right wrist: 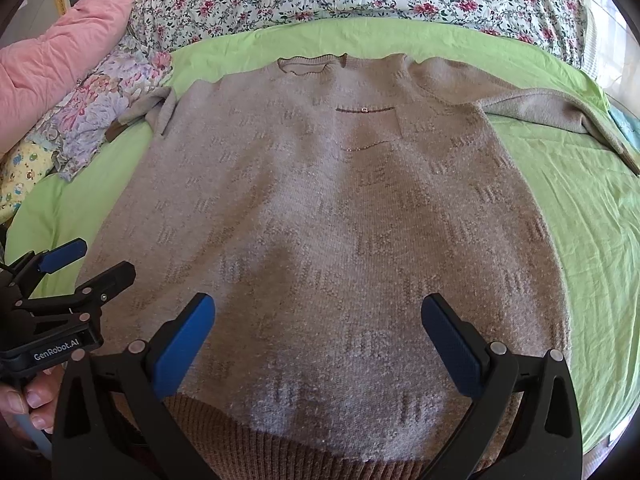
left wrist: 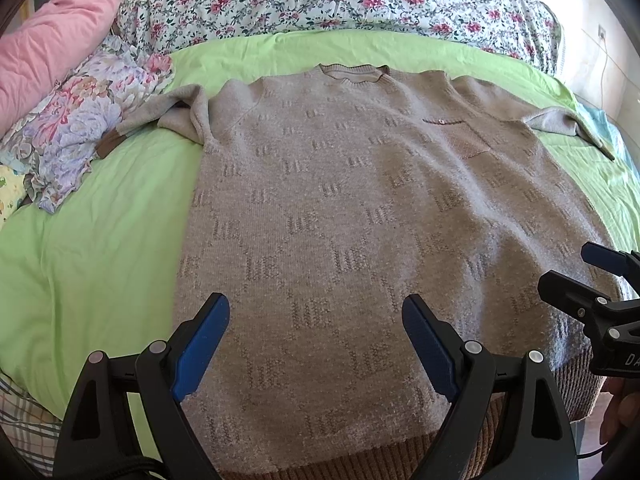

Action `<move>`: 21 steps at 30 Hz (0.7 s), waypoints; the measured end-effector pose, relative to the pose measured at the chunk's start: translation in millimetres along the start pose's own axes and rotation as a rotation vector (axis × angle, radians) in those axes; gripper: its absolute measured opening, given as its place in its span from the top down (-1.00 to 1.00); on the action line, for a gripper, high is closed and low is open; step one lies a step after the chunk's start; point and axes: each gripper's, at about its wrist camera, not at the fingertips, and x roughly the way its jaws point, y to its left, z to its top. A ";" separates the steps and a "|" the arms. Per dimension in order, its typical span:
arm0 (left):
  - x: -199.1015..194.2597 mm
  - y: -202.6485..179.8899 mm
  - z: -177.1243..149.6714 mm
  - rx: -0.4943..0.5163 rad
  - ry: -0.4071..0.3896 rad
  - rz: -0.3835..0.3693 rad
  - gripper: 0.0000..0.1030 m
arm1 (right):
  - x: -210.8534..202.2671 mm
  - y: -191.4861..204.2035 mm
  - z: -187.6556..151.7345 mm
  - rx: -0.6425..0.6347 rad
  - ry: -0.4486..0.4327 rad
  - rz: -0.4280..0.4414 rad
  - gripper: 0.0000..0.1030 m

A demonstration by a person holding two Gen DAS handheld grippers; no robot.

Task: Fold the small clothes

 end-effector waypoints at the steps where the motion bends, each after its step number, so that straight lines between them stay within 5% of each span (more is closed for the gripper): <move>1: 0.1 -0.2 -0.2 0.000 0.005 0.000 -0.72 | -0.5 0.2 -0.1 0.001 0.001 0.000 -0.99; 21: -1.2 -1.2 1.4 -0.029 -0.003 -0.036 -0.72 | -3.6 -3.5 1.2 0.000 -0.027 -0.006 -0.99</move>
